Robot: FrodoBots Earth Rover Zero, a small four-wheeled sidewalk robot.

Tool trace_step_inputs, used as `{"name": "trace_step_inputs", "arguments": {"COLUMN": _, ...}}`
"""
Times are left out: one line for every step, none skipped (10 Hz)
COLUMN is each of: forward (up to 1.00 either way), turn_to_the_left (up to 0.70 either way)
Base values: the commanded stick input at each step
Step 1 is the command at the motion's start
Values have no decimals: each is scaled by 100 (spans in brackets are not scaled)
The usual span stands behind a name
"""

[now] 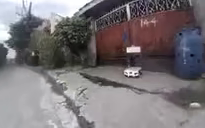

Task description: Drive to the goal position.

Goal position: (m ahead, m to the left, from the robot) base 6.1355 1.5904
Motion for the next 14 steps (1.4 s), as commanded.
{"name": "trace_step_inputs", "arguments": {"forward": -70, "turn_to_the_left": -35}}
{"name": "trace_step_inputs", "arguments": {"forward": -70, "turn_to_the_left": -35}}
{"name": "trace_step_inputs", "arguments": {"forward": -70, "turn_to_the_left": -35}}
{"name": "trace_step_inputs", "arguments": {"forward": -70, "turn_to_the_left": -21}}
{"name": "trace_step_inputs", "arguments": {"forward": -70, "turn_to_the_left": -4}}
{"name": "trace_step_inputs", "arguments": {"forward": -70, "turn_to_the_left": 0}}
{"name": "trace_step_inputs", "arguments": {"forward": -70, "turn_to_the_left": 0}}
{"name": "trace_step_inputs", "arguments": {"forward": -64, "turn_to_the_left": 0}}
{"name": "trace_step_inputs", "arguments": {"forward": -9, "turn_to_the_left": 0}}
{"name": "trace_step_inputs", "arguments": {"forward": 0, "turn_to_the_left": 17}}
{"name": "trace_step_inputs", "arguments": {"forward": 11, "turn_to_the_left": 64}}
{"name": "trace_step_inputs", "arguments": {"forward": 67, "turn_to_the_left": 34}}
{"name": "trace_step_inputs", "arguments": {"forward": 68, "turn_to_the_left": 34}}
{"name": "trace_step_inputs", "arguments": {"forward": 68, "turn_to_the_left": 34}}
